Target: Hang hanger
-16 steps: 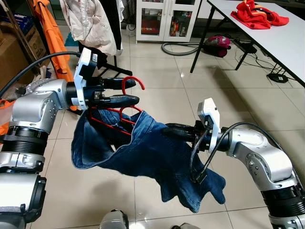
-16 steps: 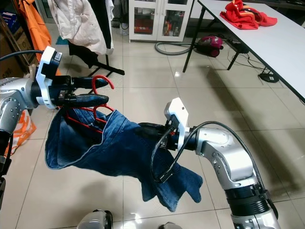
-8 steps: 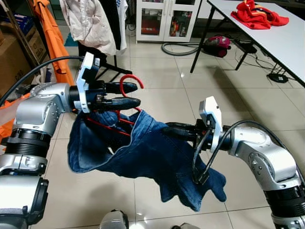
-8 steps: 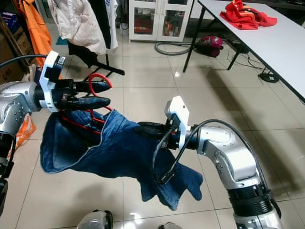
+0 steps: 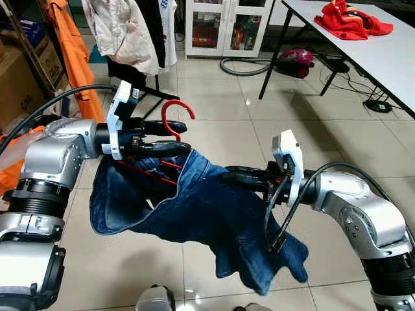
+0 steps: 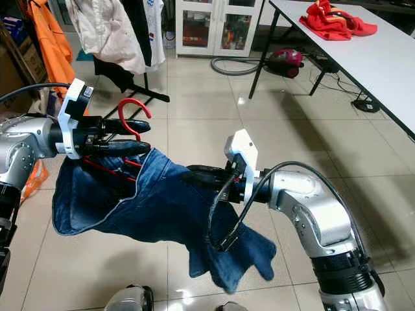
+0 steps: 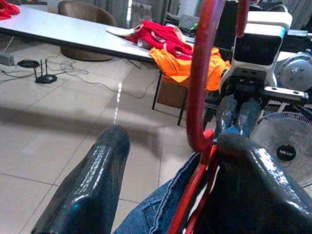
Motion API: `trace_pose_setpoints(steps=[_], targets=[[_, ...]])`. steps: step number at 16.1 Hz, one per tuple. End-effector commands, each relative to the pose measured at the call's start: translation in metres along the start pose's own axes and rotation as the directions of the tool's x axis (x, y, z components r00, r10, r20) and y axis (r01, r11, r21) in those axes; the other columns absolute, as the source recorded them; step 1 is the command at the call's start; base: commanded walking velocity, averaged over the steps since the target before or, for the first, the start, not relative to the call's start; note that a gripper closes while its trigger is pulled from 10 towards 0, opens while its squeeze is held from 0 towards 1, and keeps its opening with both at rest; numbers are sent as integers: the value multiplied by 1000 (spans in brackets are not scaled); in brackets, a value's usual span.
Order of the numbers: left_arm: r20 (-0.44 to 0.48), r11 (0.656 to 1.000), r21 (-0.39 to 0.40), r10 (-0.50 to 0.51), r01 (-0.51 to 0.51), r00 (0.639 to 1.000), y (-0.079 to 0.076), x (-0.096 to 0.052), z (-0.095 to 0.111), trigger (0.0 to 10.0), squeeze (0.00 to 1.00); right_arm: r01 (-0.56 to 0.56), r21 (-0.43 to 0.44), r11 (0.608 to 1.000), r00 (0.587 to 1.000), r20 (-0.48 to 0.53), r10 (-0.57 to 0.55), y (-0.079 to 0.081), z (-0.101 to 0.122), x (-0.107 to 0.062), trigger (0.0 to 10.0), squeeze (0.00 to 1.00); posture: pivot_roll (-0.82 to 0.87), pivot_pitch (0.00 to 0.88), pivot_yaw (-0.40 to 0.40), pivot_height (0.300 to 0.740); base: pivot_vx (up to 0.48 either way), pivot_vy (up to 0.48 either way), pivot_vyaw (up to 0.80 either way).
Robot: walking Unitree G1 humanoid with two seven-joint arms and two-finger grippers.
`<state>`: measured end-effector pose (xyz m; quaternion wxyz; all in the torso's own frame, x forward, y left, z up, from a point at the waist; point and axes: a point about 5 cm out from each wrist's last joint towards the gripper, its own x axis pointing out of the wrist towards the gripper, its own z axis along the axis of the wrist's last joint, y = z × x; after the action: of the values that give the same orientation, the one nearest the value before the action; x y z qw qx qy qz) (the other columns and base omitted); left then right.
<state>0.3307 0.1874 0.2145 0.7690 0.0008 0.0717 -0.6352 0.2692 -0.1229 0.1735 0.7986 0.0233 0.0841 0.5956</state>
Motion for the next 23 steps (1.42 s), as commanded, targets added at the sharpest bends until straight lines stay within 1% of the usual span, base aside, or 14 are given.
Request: trace_pose_setpoints(steps=[1,5,17,18,19,20,21,23], targets=[[-17,1000,7,-1,1,1000,0,-1,0,0,0,-18,-48,999,999,31,19,2,14,-2,0,0,18,50,-27,740,0,0,0],[-20,1000,1,-17,17,1000,-1,-1,-1,0,0,-21,-46,999,1000,20,22,3,12,-3,0,0,17,53,-28,740,0,0,0],[44,996,-32,-80,82,996,-7,-1,2,0,0,-32,-43,999,999,-10,32,6,7,-5,0,0,14,63,-28,740,0,0,0],[46,996,-33,-82,84,996,-7,-1,3,0,0,-25,-41,999,1000,-10,25,5,7,-5,588,0,14,64,-27,740,0,0,0],[47,996,-33,-83,84,995,-7,-1,3,0,0,-20,-40,999,1000,-8,20,4,7,-5,588,0,14,64,-28,740,0,0,0],[46,996,-34,-83,84,995,-7,-1,3,0,0,-1,-30,1000,1000,-4,0,1,6,-6,10000,953,15,65,-28,740,0,0,0],[45,996,-33,-82,84,996,-7,-1,3,0,0,17,-19,1000,1000,3,-17,-2,5,-6,10000,1000,16,64,-28,740,0,0,0],[44,996,-33,-82,83,996,-8,-1,3,0,0,59,-11,998,998,12,-59,-8,3,-8,10000,1000,16,65,-28,740,0,0,0]])
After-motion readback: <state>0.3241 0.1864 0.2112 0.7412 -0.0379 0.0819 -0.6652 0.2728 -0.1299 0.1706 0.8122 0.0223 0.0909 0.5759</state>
